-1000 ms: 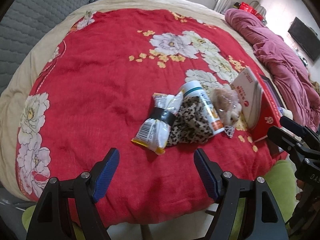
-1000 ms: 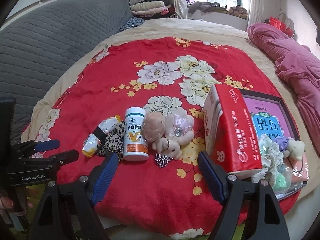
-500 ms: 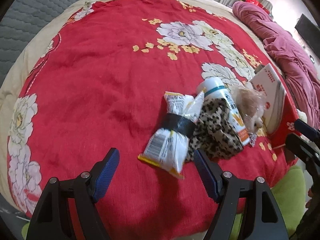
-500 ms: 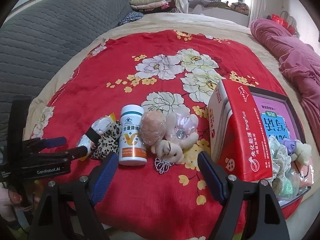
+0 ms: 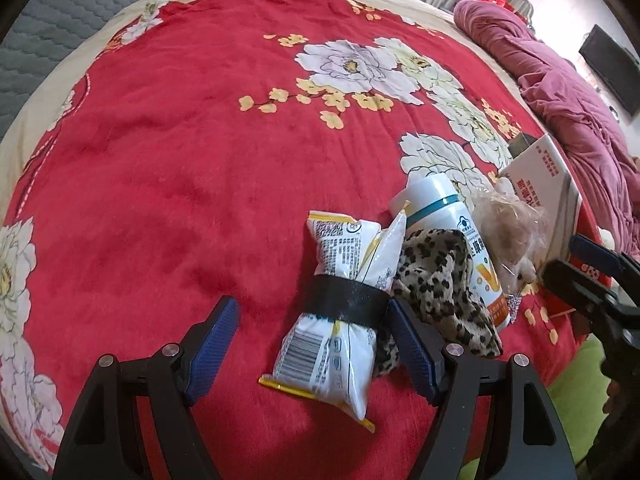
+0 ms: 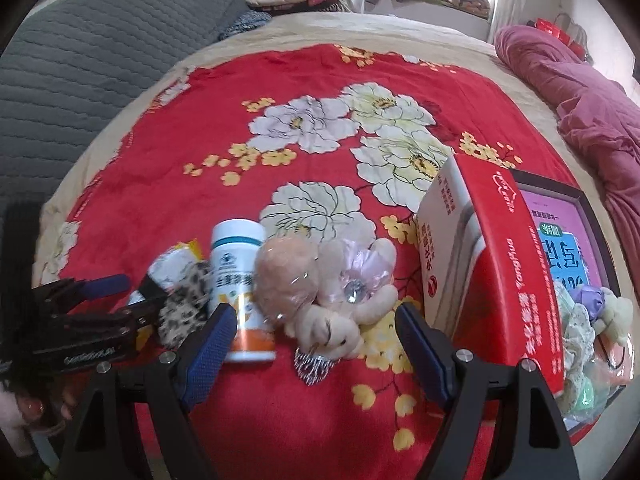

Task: Organize soft objects
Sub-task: 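Move left gripper to the banded snack bag while right approaches the bagged peach plush, then close left gripper on the snack bag while right gripper grasps the bagged plush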

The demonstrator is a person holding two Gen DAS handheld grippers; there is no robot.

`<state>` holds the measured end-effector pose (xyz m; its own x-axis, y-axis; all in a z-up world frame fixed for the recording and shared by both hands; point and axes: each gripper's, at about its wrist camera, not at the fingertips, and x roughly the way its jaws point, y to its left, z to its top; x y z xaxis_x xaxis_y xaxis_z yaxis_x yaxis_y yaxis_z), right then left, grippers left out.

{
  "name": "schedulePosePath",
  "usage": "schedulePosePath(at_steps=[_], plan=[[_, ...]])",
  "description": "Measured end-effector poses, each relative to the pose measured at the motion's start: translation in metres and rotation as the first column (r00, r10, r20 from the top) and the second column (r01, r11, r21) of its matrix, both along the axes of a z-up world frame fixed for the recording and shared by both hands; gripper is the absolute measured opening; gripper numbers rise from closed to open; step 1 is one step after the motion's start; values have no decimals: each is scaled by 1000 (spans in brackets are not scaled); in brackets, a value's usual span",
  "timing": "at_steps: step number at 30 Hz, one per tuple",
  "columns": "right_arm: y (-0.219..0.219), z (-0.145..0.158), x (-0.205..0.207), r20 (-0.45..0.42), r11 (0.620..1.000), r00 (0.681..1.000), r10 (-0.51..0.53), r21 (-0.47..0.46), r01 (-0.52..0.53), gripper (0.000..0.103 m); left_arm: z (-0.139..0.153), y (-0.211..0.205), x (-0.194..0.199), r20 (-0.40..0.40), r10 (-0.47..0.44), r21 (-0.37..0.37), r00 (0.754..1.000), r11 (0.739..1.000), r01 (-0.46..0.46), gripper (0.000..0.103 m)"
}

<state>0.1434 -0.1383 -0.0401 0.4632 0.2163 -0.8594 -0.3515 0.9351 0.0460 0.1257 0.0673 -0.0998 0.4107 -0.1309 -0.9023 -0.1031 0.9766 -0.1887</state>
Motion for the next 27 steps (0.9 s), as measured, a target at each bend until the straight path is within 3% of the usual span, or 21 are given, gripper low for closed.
schedulePosePath(at_steps=[8,15,22,25,27], plan=[[12,-16,21,-15,1000,1000,-8,-4,8,81,-3,10,7,6,21,-42,1000,999,-21,78],[25,-26,27,-31,1000,999,11,-13,-11,61,-9,17,12,2,37,-62,999,997,-37,78],[25,-27,28,-24,1000,999,26,9,-26,53,-13,10,16,0,33,-38,999,999,-33,65],[22,-26,27,-25,999,999,24,33,-23,52,-13,9,18,-3,38,-26,999,999,-38,44],[20,-24,26,-25,999,999,27,43,-26,51,-11,12,18,4,50,-33,999,998,-49,44]])
